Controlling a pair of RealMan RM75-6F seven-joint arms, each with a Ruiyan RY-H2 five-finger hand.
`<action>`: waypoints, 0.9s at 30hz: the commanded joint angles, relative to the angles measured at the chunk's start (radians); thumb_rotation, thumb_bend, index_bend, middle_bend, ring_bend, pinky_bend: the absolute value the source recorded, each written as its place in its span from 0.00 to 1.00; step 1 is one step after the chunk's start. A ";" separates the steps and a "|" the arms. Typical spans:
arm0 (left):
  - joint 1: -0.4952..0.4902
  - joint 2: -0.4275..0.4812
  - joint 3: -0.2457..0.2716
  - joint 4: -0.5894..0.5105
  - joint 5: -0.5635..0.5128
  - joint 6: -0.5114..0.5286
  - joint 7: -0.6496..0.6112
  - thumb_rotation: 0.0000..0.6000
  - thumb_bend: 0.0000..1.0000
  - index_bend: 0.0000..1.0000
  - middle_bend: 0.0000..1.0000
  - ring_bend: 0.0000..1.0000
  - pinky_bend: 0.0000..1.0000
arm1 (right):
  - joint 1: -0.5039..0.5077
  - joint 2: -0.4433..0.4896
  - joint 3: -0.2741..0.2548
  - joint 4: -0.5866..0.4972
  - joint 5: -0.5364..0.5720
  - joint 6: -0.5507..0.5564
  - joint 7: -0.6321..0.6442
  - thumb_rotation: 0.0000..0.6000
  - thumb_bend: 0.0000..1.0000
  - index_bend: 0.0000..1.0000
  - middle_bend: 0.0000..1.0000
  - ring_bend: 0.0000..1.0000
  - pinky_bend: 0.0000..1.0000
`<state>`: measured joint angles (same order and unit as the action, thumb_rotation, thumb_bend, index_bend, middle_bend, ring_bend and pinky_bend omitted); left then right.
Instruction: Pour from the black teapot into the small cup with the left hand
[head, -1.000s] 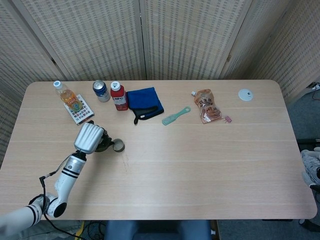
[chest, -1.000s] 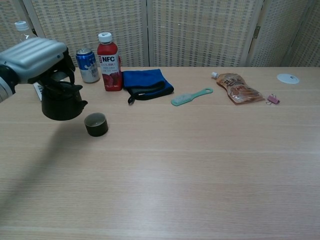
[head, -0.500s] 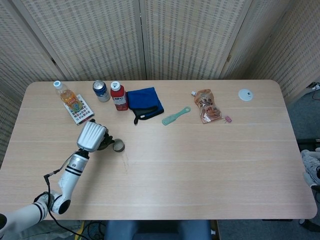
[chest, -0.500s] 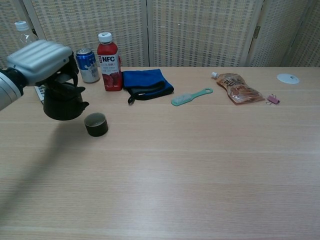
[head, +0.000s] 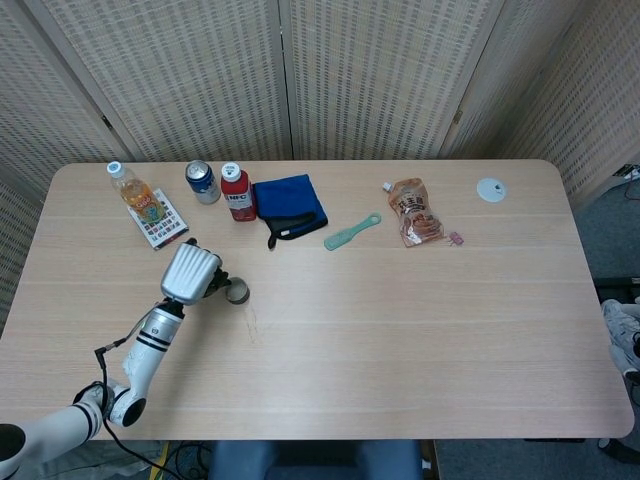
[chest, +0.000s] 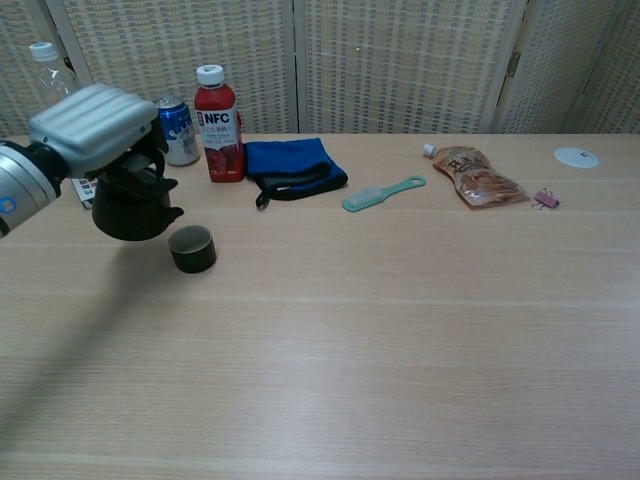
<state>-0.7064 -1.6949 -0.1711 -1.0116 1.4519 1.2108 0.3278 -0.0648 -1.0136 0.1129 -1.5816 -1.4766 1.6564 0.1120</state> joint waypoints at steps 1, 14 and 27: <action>-0.002 -0.005 0.004 0.009 0.004 0.002 0.007 0.89 0.33 1.00 1.00 1.00 0.59 | 0.000 0.000 0.000 0.001 0.001 -0.001 0.001 1.00 0.20 0.35 0.28 0.24 0.19; -0.012 -0.029 0.031 0.045 0.046 0.029 0.054 0.88 0.33 1.00 1.00 1.00 0.59 | 0.002 -0.002 0.003 0.009 0.007 -0.009 0.005 1.00 0.20 0.35 0.28 0.24 0.19; -0.022 -0.060 0.046 0.096 0.078 0.053 0.100 0.87 0.33 1.00 1.00 1.00 0.59 | 0.001 -0.004 0.005 0.018 0.013 -0.011 0.012 1.00 0.20 0.35 0.28 0.24 0.19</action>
<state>-0.7280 -1.7536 -0.1265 -0.9181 1.5279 1.2618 0.4255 -0.0641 -1.0177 0.1180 -1.5632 -1.4639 1.6453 0.1245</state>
